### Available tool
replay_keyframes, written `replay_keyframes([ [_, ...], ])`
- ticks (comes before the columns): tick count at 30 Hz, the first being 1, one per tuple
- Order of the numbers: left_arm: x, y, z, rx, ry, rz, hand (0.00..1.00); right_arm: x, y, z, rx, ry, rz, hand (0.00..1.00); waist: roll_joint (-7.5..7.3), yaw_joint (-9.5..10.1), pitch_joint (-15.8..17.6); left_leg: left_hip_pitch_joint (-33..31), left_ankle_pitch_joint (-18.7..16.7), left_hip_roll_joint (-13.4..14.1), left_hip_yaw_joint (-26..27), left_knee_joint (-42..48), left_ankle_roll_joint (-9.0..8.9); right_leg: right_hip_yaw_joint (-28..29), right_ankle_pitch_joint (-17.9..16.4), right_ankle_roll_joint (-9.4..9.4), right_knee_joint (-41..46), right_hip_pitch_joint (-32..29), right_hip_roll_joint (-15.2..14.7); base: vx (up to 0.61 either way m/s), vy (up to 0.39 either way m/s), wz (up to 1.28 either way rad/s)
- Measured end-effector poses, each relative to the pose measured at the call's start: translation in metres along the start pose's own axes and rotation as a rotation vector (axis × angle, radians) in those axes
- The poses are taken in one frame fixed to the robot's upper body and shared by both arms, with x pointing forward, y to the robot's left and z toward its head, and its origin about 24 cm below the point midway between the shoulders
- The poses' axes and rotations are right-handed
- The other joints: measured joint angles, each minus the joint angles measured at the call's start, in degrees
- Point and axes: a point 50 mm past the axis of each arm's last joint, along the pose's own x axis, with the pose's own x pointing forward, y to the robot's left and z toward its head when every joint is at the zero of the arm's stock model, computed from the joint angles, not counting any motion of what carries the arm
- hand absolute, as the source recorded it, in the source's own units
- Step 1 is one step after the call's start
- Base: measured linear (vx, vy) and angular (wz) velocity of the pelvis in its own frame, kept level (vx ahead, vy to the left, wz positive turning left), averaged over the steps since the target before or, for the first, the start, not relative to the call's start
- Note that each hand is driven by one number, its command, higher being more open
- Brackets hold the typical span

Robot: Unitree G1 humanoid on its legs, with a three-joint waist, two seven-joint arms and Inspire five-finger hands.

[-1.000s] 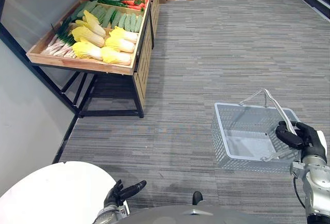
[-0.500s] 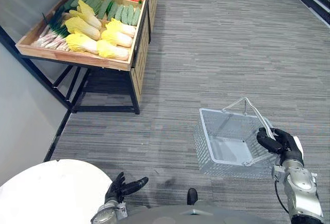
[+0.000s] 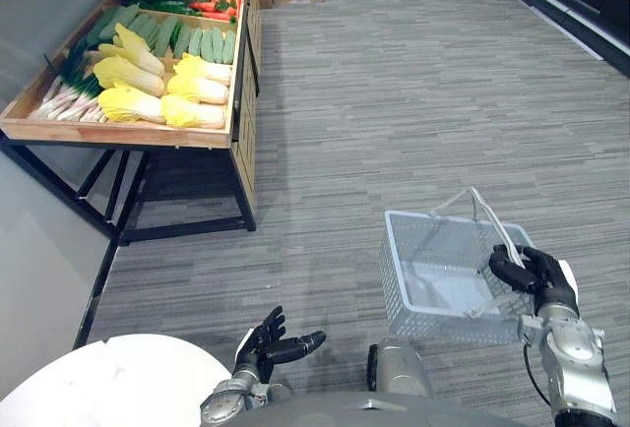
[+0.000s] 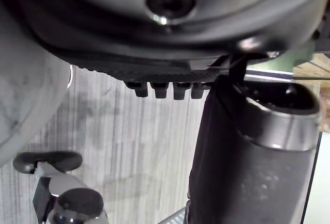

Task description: Pick vegetable in the basket

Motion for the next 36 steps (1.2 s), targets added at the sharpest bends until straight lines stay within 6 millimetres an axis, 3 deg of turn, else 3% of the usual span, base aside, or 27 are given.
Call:
replay_keyframes([
  [3,0.000,0.004,0.003,-0.014,-0.009,0.010,1.00,0.000,0.000,-0.001,0.005,0.008,-0.012,0.00,1.22,0.57,0.97,-0.06,-0.87,2.35,-0.56,2.34,-1.22,-1.07,0.02,0.36,-8.01,-0.15,-2.04,0.26,-0.111,0.12],
  [5,0.000,0.009,0.007,-0.020,-0.026,0.035,1.00,0.001,0.002,0.002,0.013,0.001,-0.006,0.00,1.99,1.67,1.55,1.35,-2.25,5.45,-0.61,2.89,-4.18,-2.32,2.23,3.12,-17.35,0.02,-2.54,0.31,-0.242,-0.02],
  [7,-0.003,0.018,0.008,-0.023,-0.030,0.071,1.00,0.004,0.006,0.007,0.017,-0.017,0.010,0.00,0.09,1.84,1.92,3.57,-3.03,6.04,-0.69,1.65,-7.26,-3.57,4.00,4.59,-22.28,0.56,-3.66,0.35,-0.343,0.05],
  [8,-0.004,0.022,0.007,-0.015,-0.026,0.081,1.00,0.005,0.007,0.008,0.017,-0.020,0.016,0.00,-0.94,1.88,1.65,4.30,-3.35,5.89,-0.72,0.90,-8.34,-3.97,5.02,4.02,-22.90,0.70,-4.22,0.40,-0.433,0.14],
  [9,-0.005,0.026,0.004,-0.005,-0.003,0.092,1.00,0.007,0.004,0.011,0.004,-0.028,0.016,0.00,-0.80,1.92,1.52,6.00,-3.92,7.07,-1.35,-0.32,-10.78,-3.83,9.45,6.42,-19.74,-0.18,-4.39,0.34,-0.341,0.14],
  [10,-0.002,0.020,0.003,-0.023,0.009,0.086,1.00,0.010,0.001,0.017,-0.008,-0.045,0.011,0.00,1.17,1.67,1.14,6.21,-2.86,9.51,-1.33,-2.03,-12.55,-5.21,6.81,4.78,-15.72,-1.80,-2.93,0.44,-0.386,0.21],
  [11,-0.001,0.015,0.006,-0.032,-0.005,0.073,1.00,0.013,0.000,0.024,-0.009,-0.065,0.009,0.00,2.35,1.30,0.44,6.64,-0.51,9.88,-1.77,-4.56,-13.26,-5.65,3.62,4.18,-11.40,-3.99,-2.83,0.44,-0.341,0.20],
  [13,0.005,0.001,0.020,-0.062,-0.066,0.038,1.00,0.017,0.003,0.033,-0.002,-0.089,0.019,0.00,2.61,0.53,0.33,6.77,5.12,11.25,-3.90,-5.28,-13.83,-7.49,-4.27,2.34,-1.29,-6.59,-3.85,0.48,-0.435,0.40],
  [14,0.005,-0.001,0.023,-0.076,-0.076,0.036,1.00,0.018,0.005,0.034,-0.006,-0.090,0.027,0.00,2.71,0.49,0.27,5.75,6.40,12.17,-4.42,-2.74,-13.27,-8.43,-5.47,1.69,-0.29,-6.21,-3.75,0.43,-0.458,0.32],
  [15,0.007,-0.005,0.026,-0.116,-0.093,0.041,1.00,0.020,0.009,0.040,-0.010,-0.105,0.046,0.00,2.56,0.65,0.36,2.73,10.54,14.24,-4.68,4.51,-10.80,-9.88,-6.97,0.67,-0.27,-4.55,-2.81,0.43,-0.489,0.05],
  [16,0.007,-0.007,0.025,-0.153,-0.095,0.047,1.00,0.021,0.011,0.042,-0.016,-0.113,0.058,0.00,2.69,0.74,0.28,-0.62,17.13,16.67,-4.15,12.36,-4.98,-11.10,-7.60,-0.04,-3.29,-1.13,-1.04,0.44,-0.493,-0.06],
  [17,0.007,-0.006,0.025,-0.156,-0.092,0.049,1.00,0.021,0.012,0.042,-0.020,-0.115,0.064,0.00,2.64,0.85,0.31,-2.06,21.80,18.09,-3.62,15.79,-2.67,-11.37,-7.64,-0.12,-5.65,1.12,0.10,0.43,-0.413,-0.17],
  [18,0.005,-0.005,0.022,-0.175,-0.088,0.053,1.00,0.021,0.012,0.045,-0.028,-0.123,0.070,0.00,1.84,1.66,0.62,-4.66,23.97,20.09,-3.43,22.87,-1.69,-10.99,-7.77,-0.35,-11.00,5.57,1.74,0.48,-0.348,-0.29],
  [19,0.005,-0.006,0.022,-0.194,-0.087,0.051,1.00,0.021,0.009,0.048,-0.035,-0.135,0.062,0.00,1.87,2.33,0.60,-6.55,20.67,20.16,-3.75,27.00,-2.80,-10.28,-7.77,-0.36,-13.39,7.58,2.70,0.47,-0.304,-0.51],
  [20,0.006,-0.008,0.022,-0.207,-0.087,0.049,1.00,0.022,0.004,0.056,-0.057,-0.162,0.053,0.00,1.83,3.04,0.63,-10.25,15.92,18.98,-4.33,31.99,-2.60,-9.03,-7.76,-0.36,-16.57,10.71,3.78,0.37,-0.216,-0.48],
  [21,0.006,-0.008,0.022,-0.212,-0.086,0.050,1.00,0.023,0.002,0.059,-0.064,-0.170,0.050,0.00,1.80,3.18,0.65,-11.64,14.15,18.22,-4.24,33.15,-2.63,-8.50,-7.76,-0.36,-17.82,12.16,4.06,0.30,-0.099,-0.54],
  [22,0.005,-0.009,0.021,-0.218,-0.082,0.058,1.00,0.024,0.000,0.064,-0.074,-0.184,0.046,0.00,1.55,3.49,0.80,-14.46,10.42,15.66,-3.25,32.92,-2.75,-7.43,-7.74,-0.32,-20.40,15.68,4.18,0.30,-0.060,-0.39],
  [24,0.004,-0.008,0.019,-0.243,-0.078,0.060,1.00,0.026,-0.001,0.070,-0.072,-0.202,0.040,0.00,1.53,4.19,0.83,-18.08,7.98,12.99,-1.64,29.73,-3.45,-5.41,-7.69,-0.24,-22.65,18.88,4.15,0.39,0.023,-0.52],
  [25,0.004,-0.007,0.020,-0.250,-0.087,0.058,1.00,0.026,-0.001,0.071,-0.072,-0.205,0.038,0.00,1.58,4.43,0.80,-19.46,7.89,12.10,-1.60,27.67,-3.68,-5.14,-7.69,-0.20,-22.93,19.62,4.03,0.41,0.114,-0.52],
  [26,0.003,-0.001,0.018,-0.262,-0.102,0.069,1.00,0.026,-0.002,0.070,-0.071,-0.201,0.031,0.00,1.57,4.91,0.85,-21.61,8.34,9.73,-2.12,20.06,-3.55,-4.96,-8.16,0.61,-22.89,20.97,3.35,0.27,0.121,-0.31],
  [27,0.001,0.008,0.017,-0.270,-0.120,0.087,1.00,0.026,-0.004,0.069,-0.069,-0.199,0.021,0.00,1.73,4.82,0.75,-22.34,11.41,7.60,-2.93,10.77,-3.64,-4.98,-9.29,2.46,-22.56,21.94,3.06,0.33,0.173,-0.33],
  [28,-0.003,0.025,0.008,-0.297,-0.114,0.142,1.00,0.025,-0.009,0.065,-0.059,-0.188,0.000,0.00,3.00,5.16,-0.03,-22.57,21.56,5.79,-5.44,1.96,-3.29,-4.37,-11.24,5.10,-22.47,23.31,3.65,0.38,0.186,-0.06],
  [29,-0.009,0.051,0.001,-0.287,-0.093,0.224,1.00,0.025,-0.008,0.054,-0.033,-0.148,-0.005,0.00,1.03,4.72,-0.62,-20.61,22.18,3.13,-5.53,-0.18,-3.08,-3.98,-11.25,5.63,-23.66,24.28,1.53,0.37,0.171,0.16],
  [30,-0.015,0.068,-0.002,-0.271,-0.078,0.273,1.00,0.024,-0.011,0.051,-0.018,-0.145,-0.013,0.00,0.03,4.42,-0.40,-20.55,22.22,1.67,-5.80,-1.26,-3.02,-4.48,-11.20,5.73,-24.96,24.92,0.61,0.30,0.112,0.39],
  [32,-0.028,0.100,-0.012,-0.248,-0.027,0.369,1.00,0.026,-0.016,0.048,0.017,-0.129,-0.046,0.00,-0.78,4.88,0.39,-21.80,21.72,0.57,-6.29,-0.54,-2.20,-5.40,-9.71,7.43,-28.85,26.87,0.08,0.26,0.060,0.34],
  [34,-0.041,0.117,-0.024,-0.232,0.025,0.424,1.00,0.030,-0.015,0.041,0.023,-0.093,-0.049,0.00,-0.15,5.67,0.42,-21.36,21.56,0.64,-6.74,-0.55,-2.16,-5.20,-7.57,7.68,-30.86,28.15,0.68,0.18,0.017,0.19],
  [36,-0.052,0.122,-0.035,-0.228,0.057,0.451,1.00,0.030,-0.014,0.036,0.020,-0.075,-0.041,0.00,0.77,6.71,0.57,-20.08,21.08,1.24,-6.83,-0.97,-2.72,-4.73,-5.84,7.86,-31.69,29.33,0.97,0.09,0.002,-0.02],
])
